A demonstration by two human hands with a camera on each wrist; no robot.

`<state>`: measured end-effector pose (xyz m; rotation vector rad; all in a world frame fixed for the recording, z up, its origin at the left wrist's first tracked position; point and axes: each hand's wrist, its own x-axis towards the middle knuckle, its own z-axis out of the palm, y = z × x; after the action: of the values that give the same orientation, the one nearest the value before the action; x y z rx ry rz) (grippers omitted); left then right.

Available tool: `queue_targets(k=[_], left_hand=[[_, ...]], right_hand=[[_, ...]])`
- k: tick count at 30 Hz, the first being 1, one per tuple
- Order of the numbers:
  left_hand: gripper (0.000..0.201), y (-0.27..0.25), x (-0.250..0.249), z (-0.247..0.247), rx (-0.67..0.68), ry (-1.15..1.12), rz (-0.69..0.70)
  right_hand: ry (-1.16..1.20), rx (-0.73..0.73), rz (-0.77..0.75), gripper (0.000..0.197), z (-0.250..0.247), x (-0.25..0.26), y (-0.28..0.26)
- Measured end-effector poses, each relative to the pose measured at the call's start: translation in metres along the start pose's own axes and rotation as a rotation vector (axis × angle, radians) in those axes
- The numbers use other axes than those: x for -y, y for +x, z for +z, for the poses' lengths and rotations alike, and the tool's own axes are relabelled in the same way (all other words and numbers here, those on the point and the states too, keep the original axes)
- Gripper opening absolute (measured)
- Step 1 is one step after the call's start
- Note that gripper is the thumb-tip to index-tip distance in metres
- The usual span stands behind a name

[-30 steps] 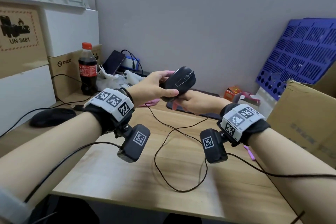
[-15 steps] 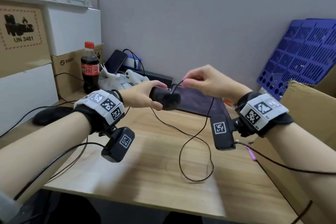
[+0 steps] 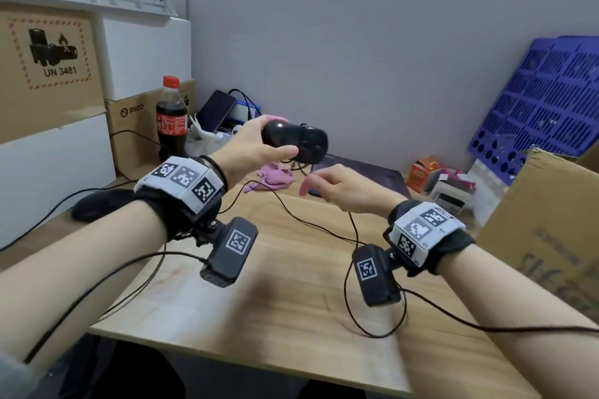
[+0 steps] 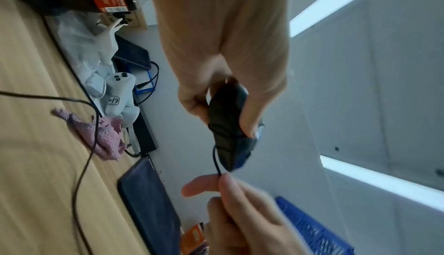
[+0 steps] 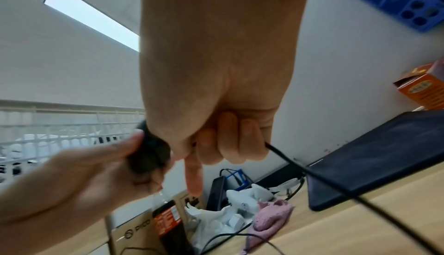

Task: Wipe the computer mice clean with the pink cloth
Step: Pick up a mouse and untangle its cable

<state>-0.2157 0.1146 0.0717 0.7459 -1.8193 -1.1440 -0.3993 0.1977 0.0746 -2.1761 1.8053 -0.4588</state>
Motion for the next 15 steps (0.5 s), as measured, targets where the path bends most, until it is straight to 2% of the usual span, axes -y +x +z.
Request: queue_targets(k=[2, 4, 6, 10, 13, 15], left_hand=[[0.051, 0.002, 0.007, 0.003, -0.042, 0.122, 0.009], [0.049, 0.0, 0.009, 0.004, -0.01, 0.244, 0.016], [0.05, 0.001, 0.01, 0.002, 0.116, 0.302, -0.017], [0.052, -0.006, 0.0, -0.007, 0.452, 0.365, -0.032], [0.051, -0.012, -0.006, -0.013, 0.598, 0.234, -0.013], [0.052, -0.014, -0.008, -0.016, 0.602, 0.021, -0.008]], right_hand=[[-0.049, 0.022, -0.029, 0.031, -0.006, 0.007, 0.0], [-0.081, 0.006, -0.05, 0.028, -0.017, 0.013, 0.002], [-0.05, -0.026, -0.069, 0.026, -0.03, 0.017, 0.005], [0.061, -0.11, -0.126, 0.018, -0.053, 0.019, 0.006], [0.19, -0.191, -0.146, 0.021, -0.062, 0.016, 0.004], [0.255, -0.235, -0.144, 0.026, -0.057, 0.011, 0.004]])
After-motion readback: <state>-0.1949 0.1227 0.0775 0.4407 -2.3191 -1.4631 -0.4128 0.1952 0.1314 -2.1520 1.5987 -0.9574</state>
